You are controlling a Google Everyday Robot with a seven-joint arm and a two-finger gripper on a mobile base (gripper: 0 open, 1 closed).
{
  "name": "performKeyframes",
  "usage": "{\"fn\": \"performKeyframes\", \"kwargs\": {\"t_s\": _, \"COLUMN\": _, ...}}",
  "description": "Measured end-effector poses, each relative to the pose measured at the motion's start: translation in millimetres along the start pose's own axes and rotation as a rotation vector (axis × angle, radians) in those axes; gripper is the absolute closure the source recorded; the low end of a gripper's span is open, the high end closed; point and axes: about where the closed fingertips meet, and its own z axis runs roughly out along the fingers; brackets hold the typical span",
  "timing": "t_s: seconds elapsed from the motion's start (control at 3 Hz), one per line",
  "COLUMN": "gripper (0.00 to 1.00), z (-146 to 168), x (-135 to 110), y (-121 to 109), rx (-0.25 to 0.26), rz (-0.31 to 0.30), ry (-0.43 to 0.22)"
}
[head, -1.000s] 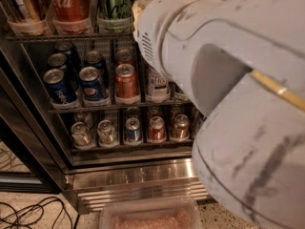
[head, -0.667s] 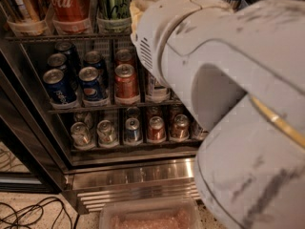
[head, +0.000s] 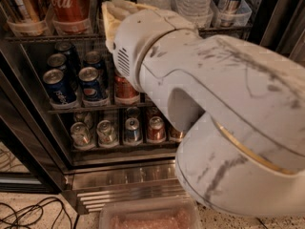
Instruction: Pick green can from top shelf of fridge
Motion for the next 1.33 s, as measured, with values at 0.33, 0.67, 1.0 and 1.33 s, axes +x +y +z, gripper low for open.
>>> {"fn": "performKeyframes", "kwargs": {"t_s": 0.33, "gripper": 1.0, "z": 14.3, "x": 6.6, "y": 15.0, "rx": -0.054, "rz": -0.025, "ry": 0.009}}
{"fn": "performKeyframes", "kwargs": {"t_s": 0.67, "gripper": 0.81, "z": 24.7, "x": 15.0, "y": 18.9, "rx": -0.058, "rz": -0.107, "ry": 0.049}}
{"fn": "performKeyframes", "kwargs": {"t_s": 1.0, "gripper": 0.57, "z": 33.0, "x": 22.2, "y": 19.2, "rx": -0.043, "rz": -0.197, "ry": 0.089}}
{"fn": "performKeyframes", "kwargs": {"t_s": 1.33, "gripper": 0.34, "z": 43.2, "x": 31.8, "y": 13.8, "rx": -0.024, "rz": -0.272, "ry": 0.097}}
